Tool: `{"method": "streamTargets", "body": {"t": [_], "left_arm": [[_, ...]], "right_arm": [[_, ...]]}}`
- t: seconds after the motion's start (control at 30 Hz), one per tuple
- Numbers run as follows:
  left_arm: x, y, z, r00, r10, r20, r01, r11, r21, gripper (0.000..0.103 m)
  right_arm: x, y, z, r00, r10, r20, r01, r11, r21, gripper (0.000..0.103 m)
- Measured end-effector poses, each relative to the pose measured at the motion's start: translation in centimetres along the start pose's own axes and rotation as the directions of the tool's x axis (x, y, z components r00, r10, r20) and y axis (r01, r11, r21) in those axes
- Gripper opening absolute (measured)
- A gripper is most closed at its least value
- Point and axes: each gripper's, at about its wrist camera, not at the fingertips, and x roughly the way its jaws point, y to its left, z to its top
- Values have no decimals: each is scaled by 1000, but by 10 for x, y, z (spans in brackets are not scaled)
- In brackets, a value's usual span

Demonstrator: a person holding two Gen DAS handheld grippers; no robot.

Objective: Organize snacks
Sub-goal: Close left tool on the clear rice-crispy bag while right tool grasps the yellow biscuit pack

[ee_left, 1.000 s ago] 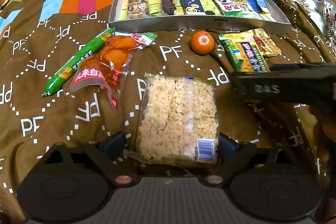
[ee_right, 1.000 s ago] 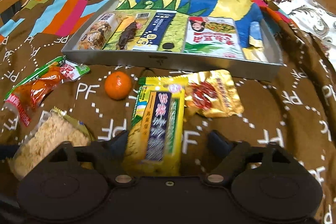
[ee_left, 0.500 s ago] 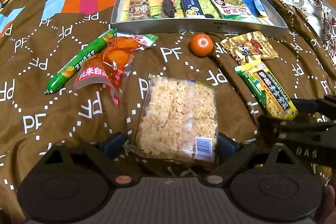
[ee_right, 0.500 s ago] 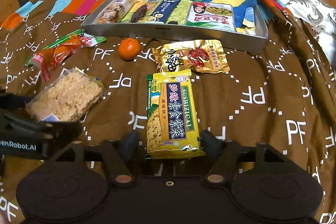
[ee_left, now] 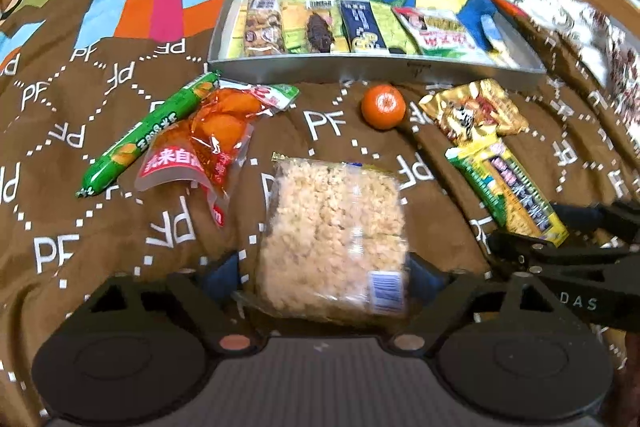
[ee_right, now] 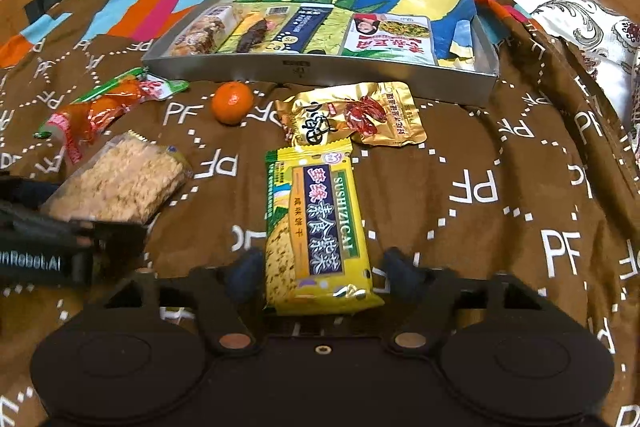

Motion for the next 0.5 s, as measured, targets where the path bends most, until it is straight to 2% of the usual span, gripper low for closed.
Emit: {"method": "streamTargets", "body": {"t": [0.13, 0.27, 0.43, 0.5], "left_arm": [[-11, 6, -5, 999, -36, 15, 37, 998, -41, 83], [-18, 5, -9, 998, -58, 21, 59, 998, -35, 83], [-7, 1, -5, 999, -38, -18, 38, 999, -25, 88], [-2, 0, -4, 999, -30, -21, 30, 999, -21, 91]], "right_arm": [[-8, 2, -7, 1000, 6, -7, -6, 1000, -3, 52], [-16, 4, -12, 1000, 17, -10, -17, 1000, 10, 53], [-10, 8, -12, 1000, 14, 0, -14, 1000, -6, 67], [-5, 8, -12, 1000, 13, -1, -13, 1000, -6, 69]]}}
